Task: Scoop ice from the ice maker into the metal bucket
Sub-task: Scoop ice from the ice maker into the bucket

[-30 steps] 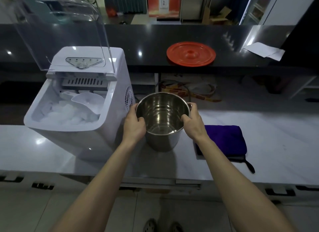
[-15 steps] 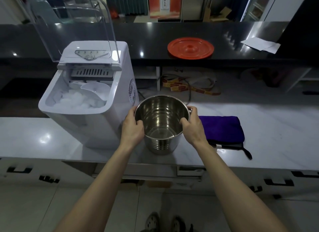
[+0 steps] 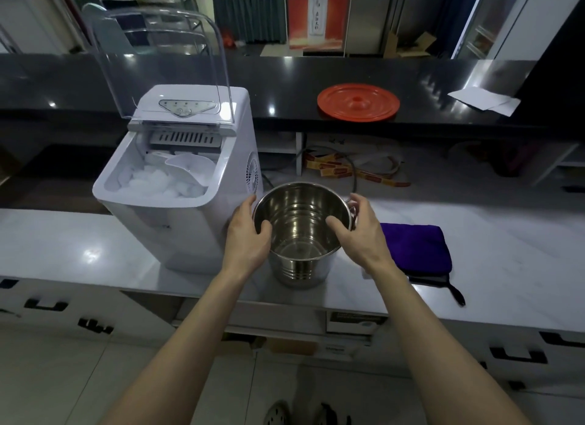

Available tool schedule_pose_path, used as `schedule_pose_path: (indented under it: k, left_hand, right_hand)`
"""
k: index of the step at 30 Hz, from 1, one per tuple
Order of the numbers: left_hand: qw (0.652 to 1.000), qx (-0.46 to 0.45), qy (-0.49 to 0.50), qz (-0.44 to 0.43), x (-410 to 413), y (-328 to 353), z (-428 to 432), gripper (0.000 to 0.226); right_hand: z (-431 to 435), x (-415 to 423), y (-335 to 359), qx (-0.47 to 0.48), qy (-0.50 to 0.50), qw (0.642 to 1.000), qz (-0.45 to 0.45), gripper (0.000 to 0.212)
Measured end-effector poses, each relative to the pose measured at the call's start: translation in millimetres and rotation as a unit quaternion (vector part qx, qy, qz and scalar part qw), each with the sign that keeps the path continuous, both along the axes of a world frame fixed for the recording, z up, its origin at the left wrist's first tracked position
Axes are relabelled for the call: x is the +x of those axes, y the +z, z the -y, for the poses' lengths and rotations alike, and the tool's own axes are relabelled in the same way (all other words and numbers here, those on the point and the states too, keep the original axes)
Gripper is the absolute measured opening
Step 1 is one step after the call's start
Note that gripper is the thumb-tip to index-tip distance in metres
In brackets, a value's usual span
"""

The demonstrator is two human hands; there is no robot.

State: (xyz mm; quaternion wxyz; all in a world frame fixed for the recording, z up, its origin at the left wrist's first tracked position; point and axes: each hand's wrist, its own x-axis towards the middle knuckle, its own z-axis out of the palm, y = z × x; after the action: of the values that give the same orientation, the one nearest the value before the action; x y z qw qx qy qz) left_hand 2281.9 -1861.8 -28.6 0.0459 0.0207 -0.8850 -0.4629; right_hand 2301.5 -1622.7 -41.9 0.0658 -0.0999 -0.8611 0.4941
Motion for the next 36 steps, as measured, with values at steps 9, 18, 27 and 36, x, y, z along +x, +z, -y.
schedule_pose_path:
  k: [9,18,27,36]
  left_hand:
    - [0.994,-0.033,-0.046,-0.096,10.2,40.4,-5.3,0.054]
    - [0.980,0.062,-0.073,-0.175,-1.8,81.1,34.7,0.047]
    - [0.972,0.050,-0.074,-0.217,-44.9,97.0,141.4,0.047]
    - [0.976,0.042,-0.103,-0.190,-95.8,100.8,257.4,0.044]
  right_hand:
    - [7.2,-16.0,56.4,0.049,0.037,0.993,-0.103,0.076]
    - [49.1,-28.9,87.6,0.073,0.057,0.983,-0.157,0.069]
    - [161.4,-56.2,104.3,0.100,0.064,0.977,-0.178,0.062]
    - [263.1,-94.1,110.0,0.237,0.069,0.957,-0.152,0.038]
